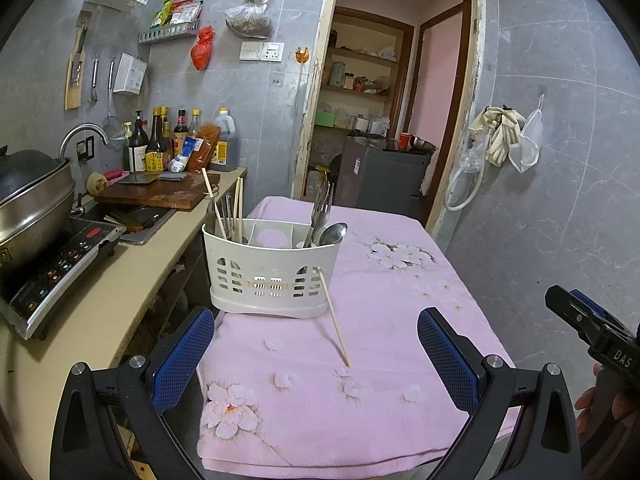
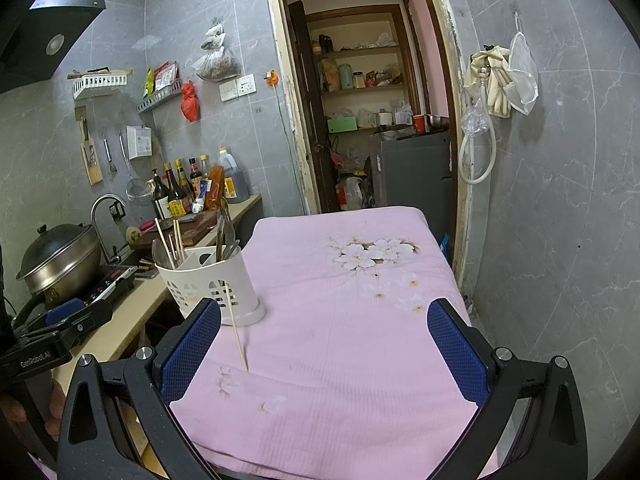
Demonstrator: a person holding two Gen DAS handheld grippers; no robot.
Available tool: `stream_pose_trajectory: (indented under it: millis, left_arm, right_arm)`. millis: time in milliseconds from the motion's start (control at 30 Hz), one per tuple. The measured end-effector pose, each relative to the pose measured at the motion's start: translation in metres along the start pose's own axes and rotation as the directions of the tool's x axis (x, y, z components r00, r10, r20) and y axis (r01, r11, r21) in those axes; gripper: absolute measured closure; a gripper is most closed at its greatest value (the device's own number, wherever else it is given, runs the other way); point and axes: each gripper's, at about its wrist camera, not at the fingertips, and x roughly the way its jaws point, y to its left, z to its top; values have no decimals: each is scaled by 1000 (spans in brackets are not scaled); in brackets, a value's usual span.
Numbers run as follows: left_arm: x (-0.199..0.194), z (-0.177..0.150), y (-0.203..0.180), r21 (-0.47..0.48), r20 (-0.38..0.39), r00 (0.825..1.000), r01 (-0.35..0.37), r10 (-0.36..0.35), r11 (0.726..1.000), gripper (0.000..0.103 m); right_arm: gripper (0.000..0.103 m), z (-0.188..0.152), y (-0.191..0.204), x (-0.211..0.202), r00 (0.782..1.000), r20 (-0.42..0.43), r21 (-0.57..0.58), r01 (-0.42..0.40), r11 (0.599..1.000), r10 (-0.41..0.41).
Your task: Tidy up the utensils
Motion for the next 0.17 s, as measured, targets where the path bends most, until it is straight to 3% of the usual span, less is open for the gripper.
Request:
stream_pose_trajectory:
  millis: [167]
  left_arm:
    - [0,1,4,-7,-6,1000,0,0,1000,1]
  right_arm:
    - [1,0,0,0,1000,0,0,1,1000,-1]
